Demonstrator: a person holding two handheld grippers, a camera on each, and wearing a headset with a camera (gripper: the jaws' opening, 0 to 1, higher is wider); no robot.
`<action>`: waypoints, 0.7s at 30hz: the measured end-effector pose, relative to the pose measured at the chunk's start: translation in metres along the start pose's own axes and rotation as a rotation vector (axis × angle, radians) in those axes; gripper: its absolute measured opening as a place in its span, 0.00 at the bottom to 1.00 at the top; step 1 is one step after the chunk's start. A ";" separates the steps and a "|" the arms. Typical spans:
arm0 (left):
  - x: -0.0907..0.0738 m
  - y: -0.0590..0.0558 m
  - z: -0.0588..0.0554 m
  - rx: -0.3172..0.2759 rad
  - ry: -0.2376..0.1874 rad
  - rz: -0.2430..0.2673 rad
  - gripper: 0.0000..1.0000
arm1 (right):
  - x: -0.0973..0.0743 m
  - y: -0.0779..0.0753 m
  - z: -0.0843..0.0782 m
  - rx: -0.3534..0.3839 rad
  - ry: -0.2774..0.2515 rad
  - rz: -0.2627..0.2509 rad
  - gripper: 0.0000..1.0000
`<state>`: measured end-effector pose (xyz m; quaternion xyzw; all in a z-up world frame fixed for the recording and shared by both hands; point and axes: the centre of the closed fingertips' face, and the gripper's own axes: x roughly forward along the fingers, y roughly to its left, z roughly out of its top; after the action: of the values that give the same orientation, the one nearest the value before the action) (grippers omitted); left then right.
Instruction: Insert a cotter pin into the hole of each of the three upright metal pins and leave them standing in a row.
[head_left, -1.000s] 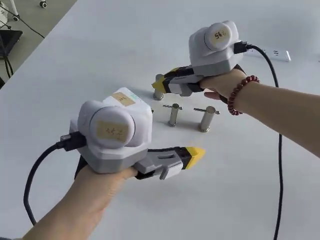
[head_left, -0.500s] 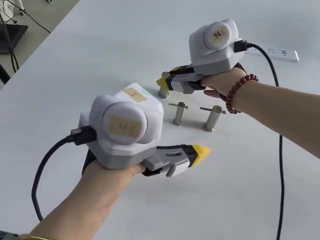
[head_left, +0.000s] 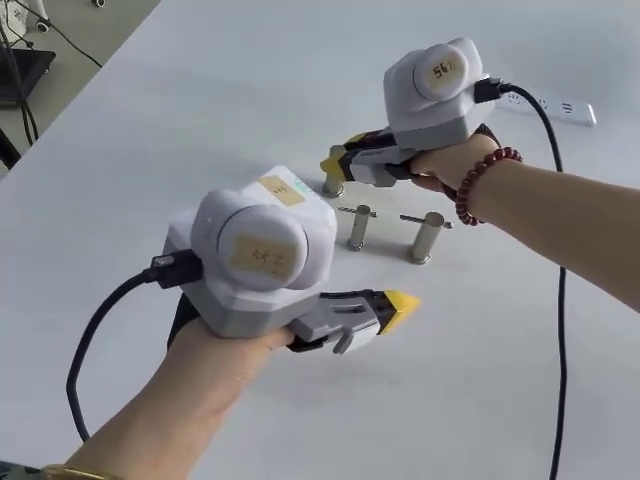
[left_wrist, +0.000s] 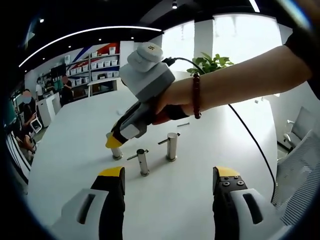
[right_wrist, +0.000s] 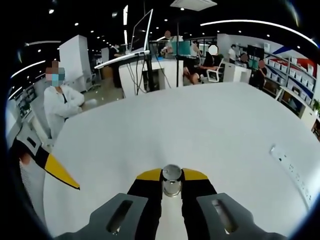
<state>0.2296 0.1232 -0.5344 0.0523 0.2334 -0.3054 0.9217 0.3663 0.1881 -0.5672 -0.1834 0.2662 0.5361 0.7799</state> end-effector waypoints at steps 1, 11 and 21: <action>0.000 0.000 0.000 0.000 0.000 0.000 0.71 | -0.002 -0.001 -0.001 -0.004 0.004 0.000 0.08; 0.001 -0.002 -0.001 0.010 0.005 -0.005 0.70 | -0.029 -0.015 -0.023 -0.061 0.044 0.008 0.08; 0.000 -0.003 -0.001 0.027 -0.005 -0.004 0.70 | -0.061 -0.032 -0.045 -0.059 0.064 -0.018 0.08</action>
<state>0.2274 0.1216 -0.5355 0.0636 0.2272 -0.3103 0.9209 0.3693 0.1060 -0.5652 -0.2257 0.2735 0.5307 0.7698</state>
